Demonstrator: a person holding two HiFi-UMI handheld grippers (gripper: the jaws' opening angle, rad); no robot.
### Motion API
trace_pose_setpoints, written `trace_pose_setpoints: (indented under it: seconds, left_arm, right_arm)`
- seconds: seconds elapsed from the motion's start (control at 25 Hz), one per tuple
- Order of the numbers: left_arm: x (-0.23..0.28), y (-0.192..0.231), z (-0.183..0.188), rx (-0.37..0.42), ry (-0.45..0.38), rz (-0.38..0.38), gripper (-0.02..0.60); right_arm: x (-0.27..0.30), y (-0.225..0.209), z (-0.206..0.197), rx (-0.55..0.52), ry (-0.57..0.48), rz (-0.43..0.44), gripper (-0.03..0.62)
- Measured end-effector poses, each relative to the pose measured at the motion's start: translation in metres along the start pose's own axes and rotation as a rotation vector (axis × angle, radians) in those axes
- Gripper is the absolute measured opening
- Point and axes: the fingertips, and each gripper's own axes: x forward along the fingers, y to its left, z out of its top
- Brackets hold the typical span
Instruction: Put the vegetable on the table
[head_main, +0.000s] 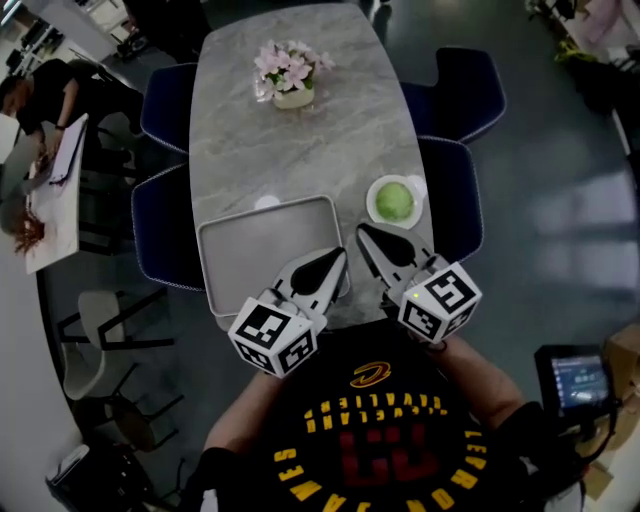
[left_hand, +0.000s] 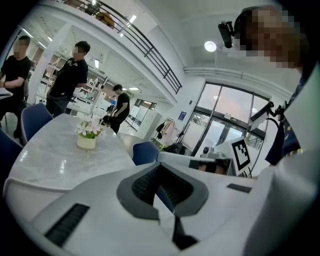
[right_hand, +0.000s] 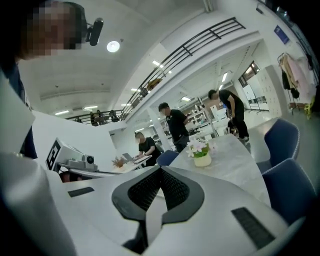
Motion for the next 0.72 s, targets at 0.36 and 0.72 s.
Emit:
trace_pose_setpoints:
  seconds: [0.36,0.72]
  left_arm:
    - [-0.034,-0.004,0.015,0.071,0.010,0.009,0.000]
    - [-0.034,0.002,0.004,0.055,0.032,-0.003,0.000]
  right_arm:
    - [-0.001,0.049,-0.005,0.066,-0.008,-0.024,0.005]
    - [-0.002,0.052,-0.022,0.053,0.000,-0.049,0.005]
